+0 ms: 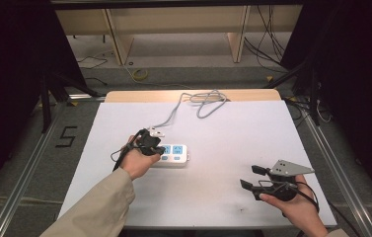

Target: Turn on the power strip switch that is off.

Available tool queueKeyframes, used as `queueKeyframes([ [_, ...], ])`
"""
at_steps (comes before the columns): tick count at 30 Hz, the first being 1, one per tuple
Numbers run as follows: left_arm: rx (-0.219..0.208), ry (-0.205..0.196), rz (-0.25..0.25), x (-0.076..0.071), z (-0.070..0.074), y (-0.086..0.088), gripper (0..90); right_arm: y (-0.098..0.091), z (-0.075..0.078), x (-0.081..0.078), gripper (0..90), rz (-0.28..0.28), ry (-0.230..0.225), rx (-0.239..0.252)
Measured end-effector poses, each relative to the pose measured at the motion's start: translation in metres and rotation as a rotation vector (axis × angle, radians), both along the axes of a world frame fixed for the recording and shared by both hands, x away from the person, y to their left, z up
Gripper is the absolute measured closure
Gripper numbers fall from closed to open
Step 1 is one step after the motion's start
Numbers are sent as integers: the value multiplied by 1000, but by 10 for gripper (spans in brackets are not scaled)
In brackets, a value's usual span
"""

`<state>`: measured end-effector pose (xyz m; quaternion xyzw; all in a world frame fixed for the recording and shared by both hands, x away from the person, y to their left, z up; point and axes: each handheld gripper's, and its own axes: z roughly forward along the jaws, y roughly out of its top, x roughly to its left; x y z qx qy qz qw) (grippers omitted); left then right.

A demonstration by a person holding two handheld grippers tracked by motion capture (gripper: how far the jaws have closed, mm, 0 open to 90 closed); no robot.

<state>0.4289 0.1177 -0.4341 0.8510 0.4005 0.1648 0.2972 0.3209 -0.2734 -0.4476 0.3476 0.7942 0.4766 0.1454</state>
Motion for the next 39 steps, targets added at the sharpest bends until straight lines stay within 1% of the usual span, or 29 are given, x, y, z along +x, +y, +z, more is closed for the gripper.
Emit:
queueKeyframes([
  [12,17,16,-11,4,-3,-5,900,0,0,0,314,2,1,0],
  [19,18,25,-11,6,-4,-9,899,0,0,0,314,2,1,0],
  [20,23,26,-18,6,-4,-9,900,0,0,0,314,3,2,0],
  [32,34,31,-25,8,-6,-16,900,0,0,0,314,2,3,2],
  [34,42,37,-30,9,-6,-16,900,0,0,0,314,3,3,2],
  [39,46,41,-27,10,-8,-16,900,0,0,0,314,3,4,1],
])
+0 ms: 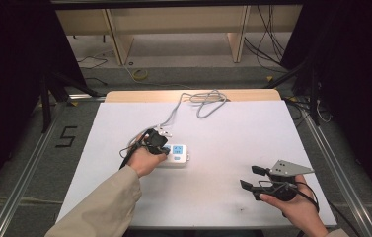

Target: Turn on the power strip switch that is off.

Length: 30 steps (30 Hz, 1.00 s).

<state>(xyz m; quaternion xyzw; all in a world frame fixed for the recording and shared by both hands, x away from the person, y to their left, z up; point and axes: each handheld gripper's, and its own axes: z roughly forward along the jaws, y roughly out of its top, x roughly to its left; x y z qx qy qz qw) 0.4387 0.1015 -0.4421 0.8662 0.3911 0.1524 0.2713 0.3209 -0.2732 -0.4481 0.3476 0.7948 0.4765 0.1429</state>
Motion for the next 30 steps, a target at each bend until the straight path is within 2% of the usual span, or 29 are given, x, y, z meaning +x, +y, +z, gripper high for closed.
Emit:
queueKeyframes([
  [23,44,31,-12,0,0,0,900,0,0,0,313,5,1,-3],
  [30,40,42,-19,0,0,1,900,0,0,0,313,8,0,-3],
])
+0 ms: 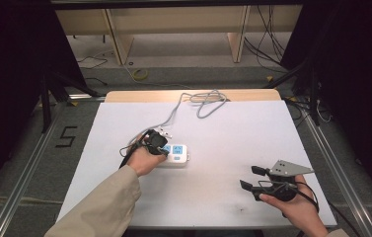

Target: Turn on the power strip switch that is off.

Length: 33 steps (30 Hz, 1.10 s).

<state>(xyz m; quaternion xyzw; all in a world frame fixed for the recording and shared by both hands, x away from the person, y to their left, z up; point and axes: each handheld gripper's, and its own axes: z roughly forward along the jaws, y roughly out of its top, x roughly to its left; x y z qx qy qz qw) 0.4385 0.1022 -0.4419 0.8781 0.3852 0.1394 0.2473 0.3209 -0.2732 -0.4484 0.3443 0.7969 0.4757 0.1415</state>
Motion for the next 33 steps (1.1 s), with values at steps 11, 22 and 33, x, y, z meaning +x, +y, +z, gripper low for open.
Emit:
queueKeyframes([
  [11,11,11,-3,0,0,-1,900,0,0,0,313,0,1,-2],
  [22,27,20,0,0,0,-3,900,1,0,0,313,0,1,-3],
  [33,45,27,1,1,0,-6,900,1,0,-1,313,2,2,-5],
])
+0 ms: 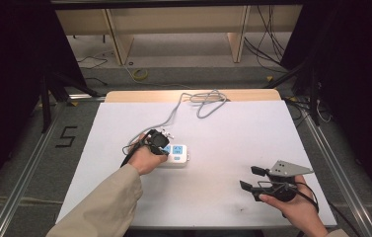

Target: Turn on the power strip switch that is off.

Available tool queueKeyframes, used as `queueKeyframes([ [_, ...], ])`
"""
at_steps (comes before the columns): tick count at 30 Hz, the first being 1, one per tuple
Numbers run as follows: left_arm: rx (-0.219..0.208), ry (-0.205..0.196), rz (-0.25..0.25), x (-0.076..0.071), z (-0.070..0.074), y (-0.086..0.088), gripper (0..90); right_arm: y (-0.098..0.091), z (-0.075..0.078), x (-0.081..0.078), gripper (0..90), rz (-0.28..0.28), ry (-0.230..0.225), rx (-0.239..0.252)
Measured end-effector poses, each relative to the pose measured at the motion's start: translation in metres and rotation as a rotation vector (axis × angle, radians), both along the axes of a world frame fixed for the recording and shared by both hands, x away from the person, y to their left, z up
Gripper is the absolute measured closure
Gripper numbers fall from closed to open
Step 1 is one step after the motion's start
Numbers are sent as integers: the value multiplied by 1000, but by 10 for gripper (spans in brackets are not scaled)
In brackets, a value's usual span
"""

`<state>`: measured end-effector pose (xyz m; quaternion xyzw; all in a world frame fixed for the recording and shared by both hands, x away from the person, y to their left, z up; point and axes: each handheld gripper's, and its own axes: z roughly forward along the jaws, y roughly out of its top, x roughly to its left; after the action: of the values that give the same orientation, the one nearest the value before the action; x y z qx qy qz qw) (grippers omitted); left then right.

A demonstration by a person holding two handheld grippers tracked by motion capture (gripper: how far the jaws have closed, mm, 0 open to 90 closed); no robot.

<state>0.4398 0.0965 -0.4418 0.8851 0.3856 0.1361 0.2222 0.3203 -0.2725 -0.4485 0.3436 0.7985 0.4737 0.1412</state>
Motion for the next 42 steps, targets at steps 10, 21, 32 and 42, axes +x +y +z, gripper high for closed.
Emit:
queueKeyframes([
  [10,16,8,-12,2,1,-1,900,0,0,0,313,1,2,-1],
  [21,48,11,-24,2,2,-5,900,0,0,0,313,0,3,0],
  [32,73,4,-29,2,2,-8,900,1,0,0,313,0,3,2],
  [42,80,8,-37,3,2,-8,900,1,0,0,313,0,4,3],
])
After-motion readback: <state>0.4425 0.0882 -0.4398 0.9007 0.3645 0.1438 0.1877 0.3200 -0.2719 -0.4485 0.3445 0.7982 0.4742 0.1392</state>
